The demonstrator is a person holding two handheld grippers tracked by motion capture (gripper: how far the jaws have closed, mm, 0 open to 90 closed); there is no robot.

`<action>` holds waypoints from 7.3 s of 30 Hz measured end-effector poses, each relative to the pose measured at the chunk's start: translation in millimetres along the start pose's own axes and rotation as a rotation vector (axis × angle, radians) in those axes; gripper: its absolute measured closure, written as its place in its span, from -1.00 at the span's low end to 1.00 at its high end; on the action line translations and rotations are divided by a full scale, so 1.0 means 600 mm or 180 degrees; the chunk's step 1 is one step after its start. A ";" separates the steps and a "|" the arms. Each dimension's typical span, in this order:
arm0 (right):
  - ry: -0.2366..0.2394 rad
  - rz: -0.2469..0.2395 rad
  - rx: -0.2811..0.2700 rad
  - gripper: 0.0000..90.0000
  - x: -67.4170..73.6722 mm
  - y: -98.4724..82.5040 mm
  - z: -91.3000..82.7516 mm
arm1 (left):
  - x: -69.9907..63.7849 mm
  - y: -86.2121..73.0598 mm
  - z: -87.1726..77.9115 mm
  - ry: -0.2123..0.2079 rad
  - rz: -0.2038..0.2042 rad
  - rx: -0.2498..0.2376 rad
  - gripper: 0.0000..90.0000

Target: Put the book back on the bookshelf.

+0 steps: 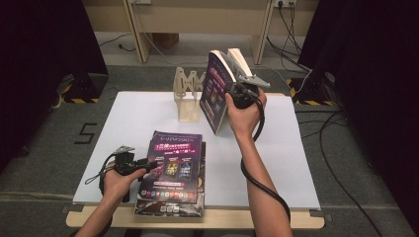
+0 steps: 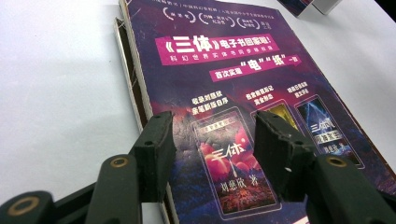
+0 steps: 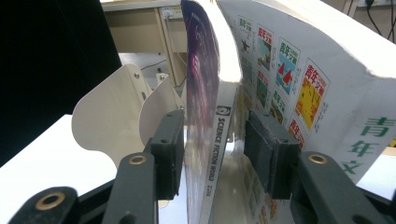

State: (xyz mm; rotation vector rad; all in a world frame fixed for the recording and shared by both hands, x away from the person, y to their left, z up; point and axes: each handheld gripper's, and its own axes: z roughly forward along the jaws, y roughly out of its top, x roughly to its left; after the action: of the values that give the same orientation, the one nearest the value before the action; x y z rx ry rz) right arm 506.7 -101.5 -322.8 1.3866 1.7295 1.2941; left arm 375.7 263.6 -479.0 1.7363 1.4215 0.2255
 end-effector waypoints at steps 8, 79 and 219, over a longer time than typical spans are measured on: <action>0.0013 -0.0004 0.0017 0.27 0.000 -0.006 -0.008 | 0.000 0.000 0.000 0.0005 -0.0010 0.0002 0.04; 0.0227 0.0167 0.0817 0.23 -0.009 -0.178 -0.022 | 0.003 0.005 0.005 0.0072 -0.0068 0.0054 0.08; 0.0844 0.1375 0.1822 0.44 0.026 -0.274 0.045 | -0.030 0.024 0.052 0.0239 0.0344 0.0300 0.61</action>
State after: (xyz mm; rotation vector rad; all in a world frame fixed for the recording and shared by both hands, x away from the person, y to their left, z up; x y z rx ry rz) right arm 460.7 -77.0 -481.7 2.0800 2.1734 1.2967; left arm 399.3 233.0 -481.4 1.9020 1.4130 0.2890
